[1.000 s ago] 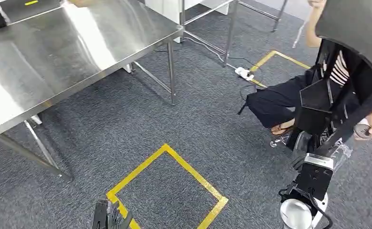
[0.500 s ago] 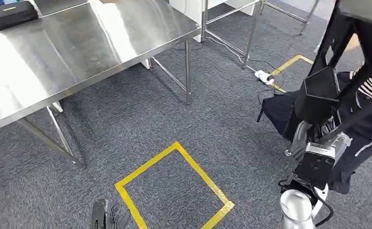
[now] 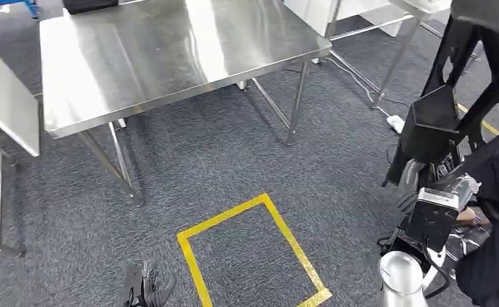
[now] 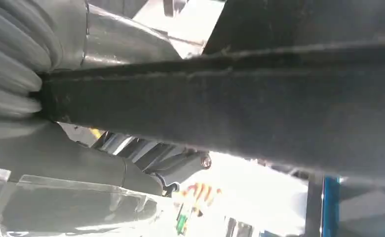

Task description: Take the parts from the cabinet and place them on the table.

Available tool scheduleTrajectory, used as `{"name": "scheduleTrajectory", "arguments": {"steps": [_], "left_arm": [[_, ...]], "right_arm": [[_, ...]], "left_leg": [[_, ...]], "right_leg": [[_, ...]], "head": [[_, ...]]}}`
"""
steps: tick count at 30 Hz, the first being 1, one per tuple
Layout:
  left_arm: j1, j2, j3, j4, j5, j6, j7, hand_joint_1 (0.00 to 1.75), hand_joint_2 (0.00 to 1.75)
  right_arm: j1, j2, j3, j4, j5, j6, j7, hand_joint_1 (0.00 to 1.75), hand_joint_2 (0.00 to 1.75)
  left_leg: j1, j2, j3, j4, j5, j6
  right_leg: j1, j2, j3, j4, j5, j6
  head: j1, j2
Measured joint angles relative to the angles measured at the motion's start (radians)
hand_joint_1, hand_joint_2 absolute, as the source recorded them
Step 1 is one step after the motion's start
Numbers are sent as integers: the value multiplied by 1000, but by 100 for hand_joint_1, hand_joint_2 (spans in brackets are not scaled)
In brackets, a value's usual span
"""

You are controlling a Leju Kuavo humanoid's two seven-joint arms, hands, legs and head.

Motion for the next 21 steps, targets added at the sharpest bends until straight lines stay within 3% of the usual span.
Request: {"name": "scheduleTrajectory", "arguments": {"steps": [1, 2, 3, 6, 7, 8, 9, 11, 12, 13, 14, 16, 17, 18, 19, 20, 21], "left_arm": [[0, -1, 0, 0, 0, 0, 0, 0, 175], [0, 0, 0, 0, 0, 0, 0, 0, 175], [0, 0, 0, 0, 0, 0, 0, 0, 175], [7, 2, 0, 0, 5, 4, 1, 0, 175], [8, 3, 0, -1, 8, 7, 1, 0, 175], [8, 3, 0, -3, 9, 11, 1, 0, 175], [6, 3, 0, -9, 11, 13, 1, 0, 175], [5, 1, 0, -16, 15, 22, 2, 0, 175], [6, 0, 0, -18, 18, 23, 3, 0, 175], [8, -1, 1, -20, 20, 26, 4, 0, 175], [9, -1, 2, -23, 22, 32, 4, 0, 175], [7, -1, 6, -36, 27, 48, 3, 0, 175], [4, 0, 7, -43, 24, 56, 3, 0, 175], [-1, -1, 10, -45, 22, 58, 3, 0, 175], [-4, -3, 11, -50, 20, 60, 3, 0, 175], [-6, -4, 12, -52, 19, 61, 3, 0, 175], [-6, -5, 13, -55, 19, 63, 3, 0, 175]], "right_arm": [[-1, 0, 0, 0, 0, 0, 0, 175, 175], [-2, -1, 0, 2, 0, 0, 0, 175, 175], [-2, -1, 1, 2, 1, 0, 0, 175, 175], [-11, -1, 1, 5, 2, 6, 5, 175, 175], [-19, 2, 2, 8, 3, 11, 7, 175, 175], [-29, 5, 2, 10, 5, 15, 11, 175, 175], [-37, 9, 2, 12, 8, 16, 13, 175, 175], [-57, 16, 3, 20, 15, 24, 19, 175, 175], [-68, 23, 5, 27, 18, 27, 22, 175, 175], [-78, 29, 6, 34, 20, 29, 24, 175, 175], [-87, 35, 6, 39, 21, 32, 25, 175, 175], [-116, 51, 7, 54, 24, 38, 27, 175, 175], [-133, 58, 9, 65, 26, 44, 27, 175, 175], [-150, 63, 11, 78, 26, 47, 27, 175, 175], [-164, 67, 11, 89, 28, 47, 27, 175, 175], [-173, 71, 13, 100, 31, 47, 26, 175, 175], [-182, 75, 15, 110, 34, 47, 25, 175, 175]], "left_leg": [[2, -12, 0, 7, -4, -6], [-3, -22, -5, 13, -9, -15], [-4, -31, -12, 18, -11, -20], [-1, -45, -20, 12, -4, -32], [0, -25, -20, 20, -12, -36], [-6, 28, -32, 49, -31, -43], [-3, 58, -64, 110, -70, -48], [1, 78, -147, 270, -141, -52], [1, 79, -176, 320, -151, -53], [1, 80, -180, 322, -136, -52], [1, 80, -166, 289, -109, -50], [-1, 83, -69, 103, -13, -36], [-6, 101, -31, 28, 1, -25], [-12, 104, -27, 21, -5, -26], [-12, 99, -28, 15, 1, -29], [-11, 97, -28, 13, 3, -47], [-13, 95, -29, 14, 5, -43]], "right_leg": [[-6, 21, 44, -96, 40, 9], [-2, 44, 51, -116, 35, -1], [-4, 36, 59, -128, 41, -14], [4, 18, 58, -124, 45, -30], [-6, 9, 60, -129, 47, -36], [-4, 6, 62, -129, 46, -43], [-1, 0, 62, -129, 44, -53], [3, -15, 61, -129, 42, -55], [4, -21, 61, -129, 42, -56], [4, -26, 62, -129, 41, -57], [4, -29, 63, -129, 40, -58], [6, -35, 68, -129, 40, -58], [6, -36, 68, -129, 39, -58], [16, -37, 64, -128, 37, -53], [16, -38, 62, -125, 35, -55], [16, -40, 62, -124, 33, -61], [15, -42, 63, -125, 33, -61]], "head": [[2, 0], [2, 0], [5, 0], [1, 0], [0, 0], [-6, 0], [-16, 0], [-16, 0], [-18, 0], [-17, 0], [-18, 0], [-19, 0], [-19, 0], [-18, 0], [-17, 0], [-17, 0], [-14, 0]]}}
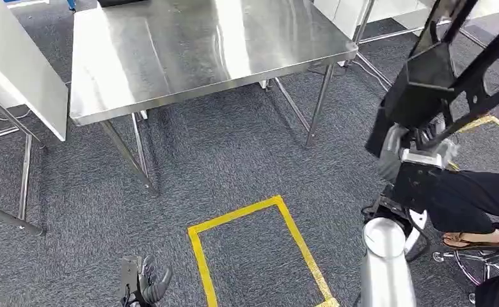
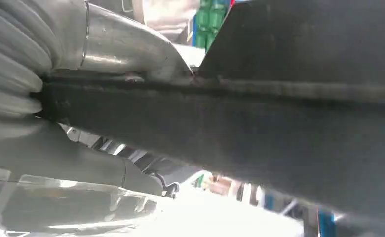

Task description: Take the parts from the cabinet and place them on the table.

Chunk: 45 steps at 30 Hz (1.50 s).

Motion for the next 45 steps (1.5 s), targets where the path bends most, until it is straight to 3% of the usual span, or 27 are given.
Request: {"name": "scheduleTrajectory", "arguments": {"steps": [3, 11, 14, 15, 17, 19, 20, 21, 22, 23, 25, 26, 27, 29, 31, 32, 33, 35, 36, 37, 38, 40, 41, 42, 45], "left_arm": [[-2, -2, 5, -6, -1, 2, 0, 0, 175], [-7, -2, 21, -16, -3, 2, 0, 0, 175], [-8, -1, 29, -17, -14, 1, 0, 0, 175], [-9, -2, 34, -19, -18, 0, 0, 0, 175], [-14, -5, 42, -21, -23, 0, 0, 0, 175], [-16, -8, 47, -21, -25, -5, 0, 0, 175], [-16, -9, 49, -21, -25, -7, 0, 0, 175], [-15, -10, 50, -21, -25, -7, 0, 0, 175], [-14, -11, 51, -21, -25, -7, 0, 0, 175], [-14, -11, 52, -21, -25, -8, 0, 0, 175], [-14, -14, 56, -21, -25, -8, 0, 0, 175], [-15, -13, 58, -21, -25, -8, 0, 0, 175], [-14, -13, 60, -21, -27, -9, 0, 0, 175], [-12, -14, 66, -21, -33, -9, 0, 0, 175], [-12, -14, 70, -21, -40, -9, 1, 0, 175], [-13, -15, 72, -21, -44, -9, 1, 0, 175], [-13, -15, 73, -21, -45, -10, 2, 0, 175], [-9, -16, 74, -21, -45, -10, 2, 0, 175], [-7, -16, 74, -21, -46, -10, 3, 0, 175], [-5, -16, 74, -21, -46, -10, 3, 0, 175], [-5, -15, 74, -21, -46, -10, 3, 0, 175], [-5, -15, 74, -21, -46, -9, 3, 0, 175], [-6, -15, 75, -21, -47, -9, 3, 0, 175], [-7, -15, 75, -21, -48, -10, 3, 0, 175], [-7, -16, 75, -21, -54, -10, 4, 0, 175]], "right_arm": [[-23, 15, 2, 24, 9, -2, -3, 175, 175], [-65, 42, 9, 64, 24, -2, -3, 175, 175], [-74, 55, 10, 75, 31, -2, -5, 175, 175], [-79, 58, 10, 76, 34, -2, -5, 175, 175], [-85, 59, 9, 80, 40, -2, -7, 175, 175], [-88, 58, 9, 86, 41, -2, -7, 175, 175], [-88, 57, 8, 91, 41, -1, -7, 175, 175], [-87, 57, 8, 97, 41, -1, -7, 175, 175], [-88, 57, 8, 101, 41, -1, -7, 175, 175], [-88, 57, 8, 104, 41, -1, -7, 175, 175], [-94, 57, 8, 108, 41, -1, -7, 175, 175], [-97, 57, 8, 113, 41, -1, -7, 175, 175], [-98, 57, 9, 115, 41, -1, -7, 175, 175], [-99, 57, 8, 119, 41, -1, -7, 175, 175], [-101, 58, 9, 121, 41, -1, -7, 175, 175], [-101, 59, 9, 121, 41, -1, -8, 175, 175], [-102, 59, 9, 121, 42, -1, -8, 175, 175], [-101, 59, 9, 125, 41, -1, -8, 175, 175], [-100, 59, 9, 127, 41, -1, -8, 175, 175], [-98, 59, 9, 128, 41, -1, -8, 175, 175], [-99, 59, 9, 129, 41, -1, -8, 175, 175], [-100, 59, 10, 130, 42, -1, -8, 175, 175], [-101, 59, 10, 130, 42, -1, -8, 175, 175], [-104, 59, 10, 130, 42, -1, -8, 175, 175], [-105, 60, 10, 132, 41, -1, -8, 175, 175]], "left_leg": [[-1, -5, -1, 0, 0, 1], [-11, -5, -3, 7, -9, 23], [-15, -9, -5, 7, -12, 38], [-8, -11, 6, -8, -6, 46], [1, -13, 19, -21, 1, 55], [1, -20, 21, -21, 0, 57], [1, -24, 21, -21, -1, 58], [1, -30, 21, -20, -3, 56], [2, -34, 23, -20, -5, 54], [4, -39, 27, -19, -7, 49], [8, -47, 32, -8, -19, 35], [0, -50, 28, -1, -28, 24], [1, -50, 27, 0, -29, 22], [5, -50, 29, -7, -28, 17], [8, -39, 28, 8, -43, 6], [10, -28, 8, 50, -67, -1], [13, -22, -28, 120, -102, -6], [14, -17, -119, 273, -155, -12], [14, -16, -148, 308, -153, -12], [14, -16, -151, 292, -124, -9], [13, -16, -135, 244, -84, -4], [10, -15, -49, 55, 25, 14], [7, -11, -25, 12, 25, 23], [1, -10, -24, 4, 20, 24], [-6, -16, -20, -2, 16, 33]], "right_leg": [[-2, -4, 4, -8, 3, 4], [-10, -4, 7, -16, 8, 22], [-13, -8, 9, -22, 8, 35], [-9, -9, 11, -22, 5, 40], [-12, 17, -23, 45, -25, 34], [-12, 29, -112, 211, -83, 25], [-12, 31, -155, 282, -101, 26], [-13, 31, -177, 304, -96, 31], [-14, 31, -170, 274, -74, 40], [-16, 31, -141, 205, -38, 50], [-20, 32, -53, 14, 44, 67], [-12, 34, -39, 1, 41, 56], [-13, 34, -42, -3, 44, 43], [-5, 34, -42, -3, 43, 28], [-16, 35, -36, -6, 42, 19], [-16, 35, -31, -6, 39, 12], [-14, 34, -30, -6, 37, 5], [-11, 34, -26, -6, 31, -2], [-10, 34, -23, -6, 29, -5], [-8, 34, -18, -6, 25, -7], [-7, 34, -12, -6, 22, -8], [-4, 35, 6, -7, 10, -5], [-3, 35, 8, -7, 6, -2], [6, 35, 6, -7, 2, 3], [0, 32, 14, -16, -3, 19]], "head": [[0, 0], [-1, 0], [-2, 0], [-1, 0], [2, 0], [8, 0], [9, 0], [11, 0], [10, 0], [11, 0], [12, 0], [14, 0], [13, 0], [12, 0], [11, 0], [0, 0], [-2, 0], [-3, 0], [-4, 0], [-5, 0], [-5, 0], [-5, 0], [-4, 0], [-4, 0], [-6, 0]]}}
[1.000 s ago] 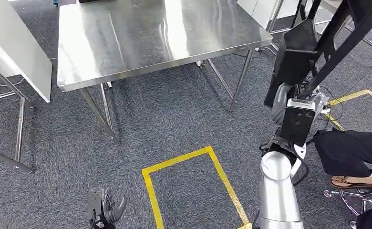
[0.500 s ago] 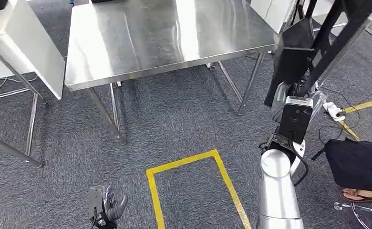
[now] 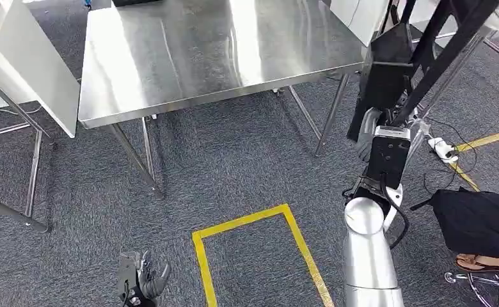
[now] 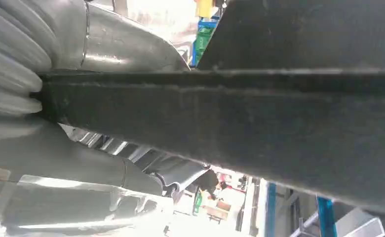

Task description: Take the parts from the cabinet and place them on the table.

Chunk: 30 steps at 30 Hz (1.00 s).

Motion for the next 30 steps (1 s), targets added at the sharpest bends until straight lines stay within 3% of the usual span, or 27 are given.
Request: {"name": "scheduleTrajectory", "arguments": {"steps": [1, 2, 3, 5, 6, 7, 8, 10, 11, 12, 15, 16, 17, 18, 20, 21, 22, 23, 25, 26, 27, 30], "left_arm": [[2, -1, 1, -2, -3, -1, 1, 0, 175], [1, -1, 1, -3, -9, -2, 1, 0, 175], [-1, -3, 1, -3, -10, -5, 2, 0, 175], [1, -6, 2, -3, -12, -8, 4, 0, 175], [2, -6, 2, -3, -13, -8, 5, 0, 175], [3, -6, 2, -3, -14, -10, 5, 0, 175], [4, -6, 4, -3, -17, -11, 5, 0, 175], [4, -7, 5, -3, -20, -13, 6, 0, 175], [4, -8, 6, -3, -21, -14, 6, 0, 175], [4, -8, 6, -3, -21, -16, 6, 0, 175], [7, -9, 9, -3, -22, -17, 6, 0, 175], [6, -9, 12, -5, -22, -18, 6, 0, 175], [5, -11, 15, -5, -24, -18, 5, 0, 175], [3, -11, 15, -5, -25, -18, 5, 0, 175], [6, -10, 17, -5, -25, -18, 5, 0, 175], [9, -10, 18, -5, -25, -18, 6, 0, 175], [10, -10, 18, -5, -25, -18, 5, 0, 175], [11, -10, 18, -5, -25, -18, 6, 0, 175], [10, -10, 19, -5, -25, -18, 5, 0, 175], [9, -10, 19, -5, -25, -18, 5, 0, 175], [8, -9, 20, -5, -25, -18, 6, 0, 175], [6, -11, 21, -6, -26, -19, 5, 0, 175]], "right_arm": [[1, 1, 0, -1, 0, 0, 0, 175, 175], [-1, 0, 0, -1, 1, 0, 0, 175, 175], [-3, 0, 0, -1, 1, 0, -2, 175, 175], [0, -2, 0, 0, 1, 0, -2, 175, 175], [4, -3, -1, 1, 0, 0, -2, 175, 175], [7, -5, -1, 1, 0, 0, -1, 175, 175], [8, -6, -2, 1, 0, 0, -1, 175, 175], [5, -6, -1, 1, 0, 0, -1, 175, 175], [5, -7, -1, 1, 0, 0, -1, 175, 175], [5, -7, -1, 2, 0, 0, -1, 175, 175], [4, -7, -1, 3, -1, 0, 1, 175, 175], [2, -7, 0, 3, 0, 0, 1, 175, 175], [0, -6, 0, 3, 0, 0, 1, 175, 175], [-1, -6, 1, 3, 0, 0, 1, 175, 175], [-1, -6, 2, 5, 0, 0, 1, 175, 175], [-1, -6, 2, 7, 0, 0, 1, 175, 175], [0, -6, 2, 10, 0, 0, 2, 175, 175], [0, -6, 2, 11, 0, 0, 2, 175, 175], [-1, -6, 3, 11, 0, 0, 2, 175, 175], [-2, -6, 3, 11, 0, 0, 2, 175, 175], [-4, -6, 4, 11, 0, 0, 1, 175, 175], [-4, -6, 5, 12, -1, 0, 2, 175, 175]], "left_leg": [[16, 1, 19, -20, 7, 5], [13, -1, 28, -27, 5, 10], [14, -1, 33, -26, 3, 15], [13, -4, 38, -26, -4, 20], [13, -6, 41, -26, -8, 19], [13, -9, 45, -26, -12, 17], [14, -12, 51, -25, -16, 15], [14, -16, 65, -21, -30, 6], [14, -17, 67, -17, -38, 0], [3, -19, 64, -9, -46, -7], [10, -17, 67, -14, -51, -17], [10, -16, 67, -9, -61, -24], [10, -12, 59, 12, -73, -30], [13, -9, 35, 66, -99, -36], [19, -3, -59, 229, -162, -45], [21, -2, -101, 289, -172, -48], [22, -2, -121, 299, -156, -48], [22, -2, -115, 266, -122, -46], [22, 0, -45, 103, -15, -36], [20, 1, -8, 17, 24, -26], [12, 3, 7, 5, 0, -19], [6, 1, 18, -9, -11, -4]], "right_leg": [[-3, -2, -2, 5, -7, 3], [1, 0, -12, 36, -20, 2], [0, 2, -45, 100, -43, -1], [-2, 3, -145, 268, -95, -2], [-3, 3, -183, 319, -102, 4], [-3, 3, -194, 314, -88, 12], [-5, 3, -177, 263, -54, 23], [-9, 2, -97, 74, 41, 43], [-9, 2, -69, 0, 68, 39], [-5, 3, -54, -4, 68, 26], [2, 4, -58, 0, 63, 1], [-11, 5, -50, -4, 63, -6], [-12, 5, -43, -5, 57, -14], [-12, 4, -37, -5, 53, -21], [-9, 4, -31, -5, 45, -31], [-9, 4, -28, -4, 41, -30], [-9, 5, -23, -4, 36, -29], [-8, 5, -16, -4, 31, -27], [-8, 6, 4, -5, 18, -23], [-8, 6, 14, -6, 10, -19], [0, 6, 15, -7, 5, -11], [-4, 5, 22, 1, 11, 9]], "head": [[2, 0], [7, 0], [10, 0], [14, 0], [15, 0], [17, 0], [18, 0], [19, 0], [22, 0], [23, 0], [20, 0], [20, 0], [16, 0], [6, 0], [5, 0], [5, 0], [5, 0], [4, 0], [3, 0], [2, 0], [5, 0], [3, 0]]}}
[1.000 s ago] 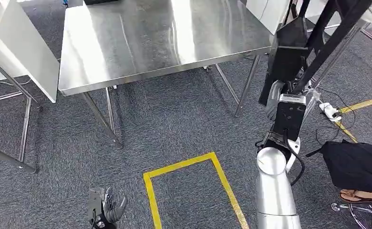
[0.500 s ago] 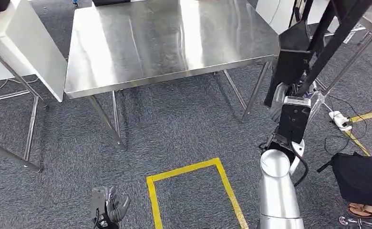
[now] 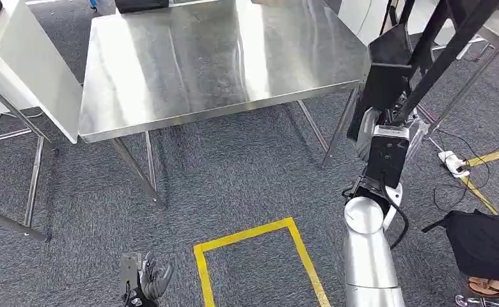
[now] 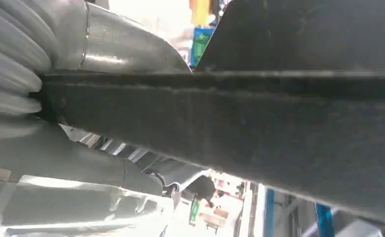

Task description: Take the parts from the cabinet and place them on the table.

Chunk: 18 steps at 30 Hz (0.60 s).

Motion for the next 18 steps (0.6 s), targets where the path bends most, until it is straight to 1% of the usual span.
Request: {"name": "scheduleTrajectory", "arguments": {"steps": [1, 2, 3, 4, 5, 6, 7, 8, 9, 10, 11, 12, 13, 14, 15, 16, 17, 18], "left_arm": [[0, 0, 0, 0, 0, 0, 0, 0, 175], [0, 0, 1, -1, 0, 0, 0, 0, 175], [-2, 0, 1, -1, 0, -1, 0, 0, 175], [-4, -2, 1, -1, 0, -1, 0, 0, 175], [-3, -4, 1, -1, 0, -2, 0, 0, 175], [-2, -3, 1, -1, 0, -2, 0, 0, 175], [0, -3, 1, -1, -1, -2, 0, 0, 175], [1, -3, 2, -1, 0, -2, 1, 0, 175], [2, -3, 2, -1, -1, -2, 1, 0, 175], [1, -4, 2, -1, -1, -2, 1, 0, 175], [2, -6, 3, -1, -1, -2, 1, 0, 175], [1, -6, 3, -1, -1, -2, 1, 0, 175], [1, -6, 3, -1, -1, -2, 1, 0, 175], [0, -6, 3, -1, -1, -2, 1, 0, 175], [0, -6, 4, -1, -1, -2, 2, 0, 175], [1, -7, 4, -1, -1, -2, 2, 0, 175], [1, -7, 4, -1, -1, -2, 2, 0, 175], [1, -5, 4, -2, -1, -2, 2, 0, 175]], "right_arm": [[-1, 0, 0, 0, 0, 0, 0, 175, 175], [-1, 0, -1, 0, 0, 0, 0, 175, 175], [-6, 0, 0, 0, 1, 0, 0, 175, 175], [-9, -1, 0, 0, 1, 0, 0, 175, 175], [-7, -2, 0, 0, 1, 0, 0, 175, 175], [-3, -2, 0, 0, -1, 0, 0, 175, 175], [1, -3, -1, 1, -1, 0, 0, 175, 175], [2, -5, -2, 3, -1, 0, 0, 175, 175], [3, -6, -2, 3, -1, 0, 0, 175, 175], [2, -6, -2, 3, -1, 0, 0, 175, 175], [2, -6, -2, 3, 0, 0, 0, 175, 175], [2, -6, -2, 4, 0, 0, 0, 175, 175], [2, -7, -2, 4, -1, 0, 0, 175, 175], [1, -7, -2, 5, -1, 0, 0, 175, 175], [1, -7, -2, 5, -1, 0, 0, 175, 175], [2, -8, -5, 5, -1, 0, 0, 175, 175], [2, -8, -5, 5, -1, 0, 0, 175, 175], [2, -6, -4, 5, -1, 0, 0, 175, 175]], "left_leg": [[3, -5, 16, -5, 0, 6], [9, -5, 34, -14, 0, 9], [10, -5, 41, -16, -4, 16], [10, -5, 45, -16, -7, 19], [9, -6, 47, -16, -11, 20], [9, -7, 48, -15, -16, 20], [8, -10, 53, -15, -21, 19], [8, -12, 61, -15, -27, 17], [9, -14, 74, -15, -36, 14], [9, -15, 83, -15, -43, 12], [9, -15, 96, -15, -56, 6], [6, -15, 102, -14, -61, 1], [4, -17, 102, -13, -64, -2], [4, -16, 97, -15, -67, -6], [4, -16, 94, -16, -70, -11], [3, -17, 100, -8, -69, -15], [3, -16, 103, -9, -73, -17], [5, -13, 90, 8, -77, -21]], "right_leg": [[0, -1, 6, 2, -1, 1], [-3, -1, -5, 22, -17, 1], [-2, 0, -26, 67, -33, -1], [-2, 0, -76, 148, -54, -1], [-2, 0, -131, 231, -80, -2], [-2, 0, -179, 294, -101, -3], [-2, 0, -208, 317, -100, 1], [-3, 0, -211, 286, -75, 11], [-3, 0, -184, 201, -23, 25], [-3, 0, -156, 127, 17, 32], [-2, -1, -110, 5, 86, 40], [0, 0, -108, -10, 96, 27], [5, -2, -109, -15, 75, 7], [8, -1, -99, -13, 71, -7], [10, 0, -98, -13, 82, -12], [9, 1, -99, -15, 80, -21], [7, 3, -93, -15, 78, -25], [-2, 4, -81, -19, 76, -27]], "head": [[0, 0], [3, 0], [6, 0], [13, 0], [14, 0], [15, 0], [17, 0], [17, 0], [19, 0], [19, 0], [21, 0], [23, 0], [19, 0], [20, 0], [19, 0], [18, 0], [18, 0], [17, 0]]}}
